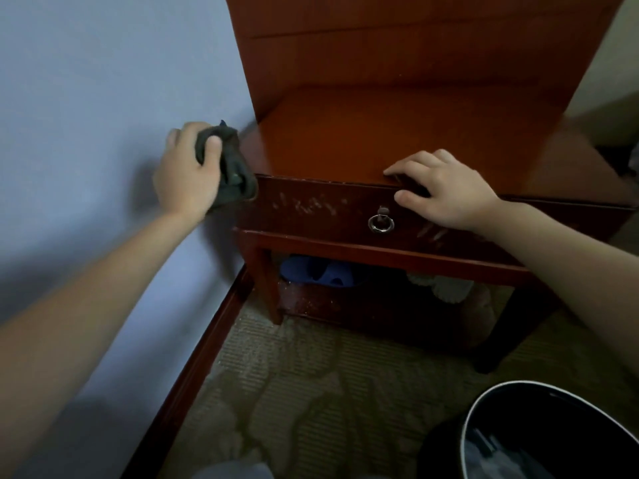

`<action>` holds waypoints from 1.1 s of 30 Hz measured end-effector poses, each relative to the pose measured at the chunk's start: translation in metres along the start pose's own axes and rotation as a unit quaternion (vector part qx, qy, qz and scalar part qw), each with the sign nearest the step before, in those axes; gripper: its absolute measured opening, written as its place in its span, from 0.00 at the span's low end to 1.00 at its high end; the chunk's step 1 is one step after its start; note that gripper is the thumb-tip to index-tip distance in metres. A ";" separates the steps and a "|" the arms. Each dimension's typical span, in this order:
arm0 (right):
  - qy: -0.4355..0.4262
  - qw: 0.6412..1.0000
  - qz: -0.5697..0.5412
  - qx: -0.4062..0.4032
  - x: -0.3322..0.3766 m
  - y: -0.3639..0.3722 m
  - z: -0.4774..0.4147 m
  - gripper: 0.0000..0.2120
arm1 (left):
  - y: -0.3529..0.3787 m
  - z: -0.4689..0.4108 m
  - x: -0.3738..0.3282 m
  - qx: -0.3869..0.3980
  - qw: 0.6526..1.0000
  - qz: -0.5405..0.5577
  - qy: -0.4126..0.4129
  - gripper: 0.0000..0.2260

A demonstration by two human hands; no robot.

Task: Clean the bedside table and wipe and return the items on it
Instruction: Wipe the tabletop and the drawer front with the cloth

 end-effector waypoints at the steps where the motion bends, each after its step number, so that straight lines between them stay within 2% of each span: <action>1: -0.001 1.000 0.004 -0.003 0.000 0.000 0.000 0.19 | 0.000 0.004 0.006 0.012 0.999 -0.001 0.045 0.17; 3: -0.007 1.000 0.012 -0.015 0.000 0.001 0.000 0.19 | 0.010 0.016 0.009 0.051 0.986 0.015 0.155 0.19; 5: -0.018 0.999 0.029 -0.027 -0.001 0.002 0.001 0.20 | 0.029 0.027 0.007 0.069 0.961 -0.020 0.266 0.18; 8: -0.034 0.997 0.060 -0.038 -0.002 0.004 0.001 0.23 | 0.052 0.028 -0.003 0.014 0.919 -0.095 0.382 0.16; 11: -0.052 0.993 0.093 -0.053 -0.001 0.005 0.003 0.27 | 0.064 0.017 -0.004 -0.074 0.866 -0.113 0.481 0.18; 13: -0.060 0.990 0.112 -0.062 0.001 0.006 0.003 0.26 | 0.069 0.012 0.001 -0.110 0.845 -0.102 0.514 0.19; 17: -0.051 0.992 0.097 -0.063 0.001 0.008 0.000 0.24 | 0.080 0.030 -0.021 -0.173 0.857 -0.107 0.474 0.20; 21: -0.038 0.996 0.050 -0.064 -0.003 0.003 0.002 0.22 | 0.095 0.080 -0.108 -0.163 0.863 -0.104 0.467 0.20; 23: -0.039 0.997 0.036 -0.058 -0.003 0.003 0.004 0.22 | 0.095 0.085 -0.121 -0.142 0.874 -0.104 0.453 0.20; 26: -0.038 0.997 0.038 -0.060 -0.004 0.003 0.004 0.22 | 0.092 0.068 -0.072 -0.131 0.889 -0.143 0.415 0.20; 28: -0.039 0.996 0.050 -0.065 -0.003 0.005 0.004 0.22 | 0.089 0.048 -0.022 -0.125 0.916 -0.159 0.346 0.20; 31: -0.041 0.994 0.077 -0.069 -0.002 0.007 0.003 0.23 | 0.089 0.031 0.026 -0.086 0.973 -0.104 0.187 0.20; 33: -0.044 0.993 0.085 -0.070 -0.002 0.007 0.003 0.23 | 0.095 0.039 0.023 -0.078 0.985 -0.058 0.140 0.20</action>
Point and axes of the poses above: each hand's wrist, its own z-axis away from the middle knuckle, its own y-axis out of the palm, x = y × z, the point moved 5 cm from there along -z, towards the middle knuckle, and after that the axes turned 11 degrees about -z, right-handed, at the moved point
